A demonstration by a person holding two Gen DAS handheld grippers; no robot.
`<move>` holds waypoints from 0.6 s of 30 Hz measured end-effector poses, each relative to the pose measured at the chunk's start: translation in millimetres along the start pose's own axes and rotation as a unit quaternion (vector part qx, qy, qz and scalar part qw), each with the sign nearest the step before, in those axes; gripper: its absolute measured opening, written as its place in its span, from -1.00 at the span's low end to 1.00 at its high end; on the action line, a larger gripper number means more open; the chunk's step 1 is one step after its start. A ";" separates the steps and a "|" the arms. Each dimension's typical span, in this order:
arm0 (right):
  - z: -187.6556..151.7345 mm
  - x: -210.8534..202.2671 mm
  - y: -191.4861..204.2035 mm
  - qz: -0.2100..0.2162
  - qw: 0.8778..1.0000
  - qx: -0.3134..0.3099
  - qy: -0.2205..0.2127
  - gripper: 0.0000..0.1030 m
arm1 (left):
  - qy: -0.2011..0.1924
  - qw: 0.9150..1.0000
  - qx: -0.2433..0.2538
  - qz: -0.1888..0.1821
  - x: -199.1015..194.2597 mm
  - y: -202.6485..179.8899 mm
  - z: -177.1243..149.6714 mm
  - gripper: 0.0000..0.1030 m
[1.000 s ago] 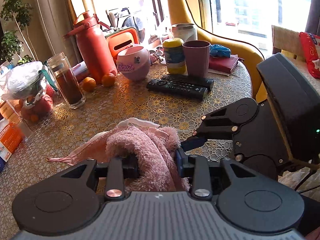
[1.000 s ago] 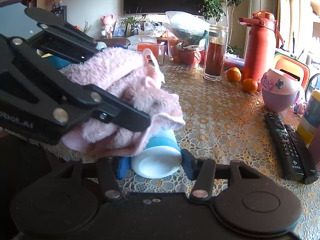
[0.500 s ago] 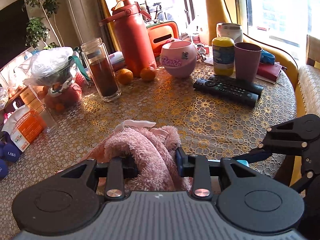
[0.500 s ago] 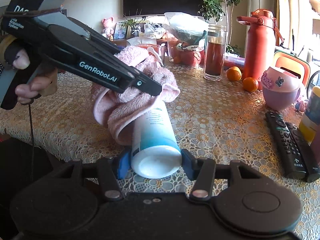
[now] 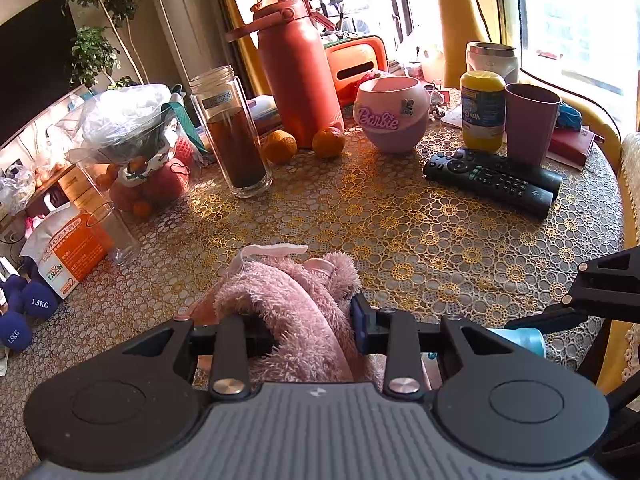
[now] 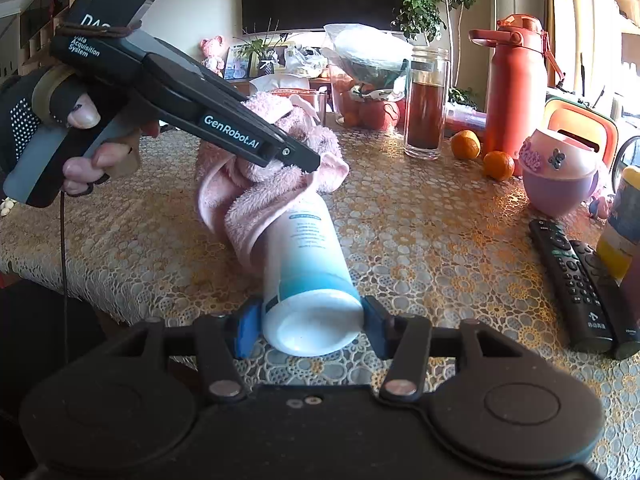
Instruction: Organize objects
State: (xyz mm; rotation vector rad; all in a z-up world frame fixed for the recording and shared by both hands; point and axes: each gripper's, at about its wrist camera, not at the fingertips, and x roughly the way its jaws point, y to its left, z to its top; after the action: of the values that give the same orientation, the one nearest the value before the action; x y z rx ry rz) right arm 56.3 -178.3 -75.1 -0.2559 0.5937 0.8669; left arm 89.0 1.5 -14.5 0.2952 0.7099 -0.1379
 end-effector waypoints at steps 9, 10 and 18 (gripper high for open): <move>2.6 0.5 4.9 -0.010 1.000 0.000 0.010 0.01 | -0.013 1.000 0.014 -0.006 -41.0 -3.1 -8.9 -0.37; 2.7 0.5 4.8 -0.010 1.000 0.001 0.010 0.01 | -0.016 1.000 0.016 -0.010 -46.2 -4.3 -10.0 -0.37; 3.3 0.4 6.8 -0.014 1.000 -0.006 0.012 0.01 | -0.042 0.996 0.041 -0.070 -85.6 -25.4 -13.9 -0.37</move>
State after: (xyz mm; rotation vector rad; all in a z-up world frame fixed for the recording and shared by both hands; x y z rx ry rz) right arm 52.5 -172.3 -72.6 -0.2855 0.6066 0.8424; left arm 10.4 -16.2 26.4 0.3168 0.6431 -0.3120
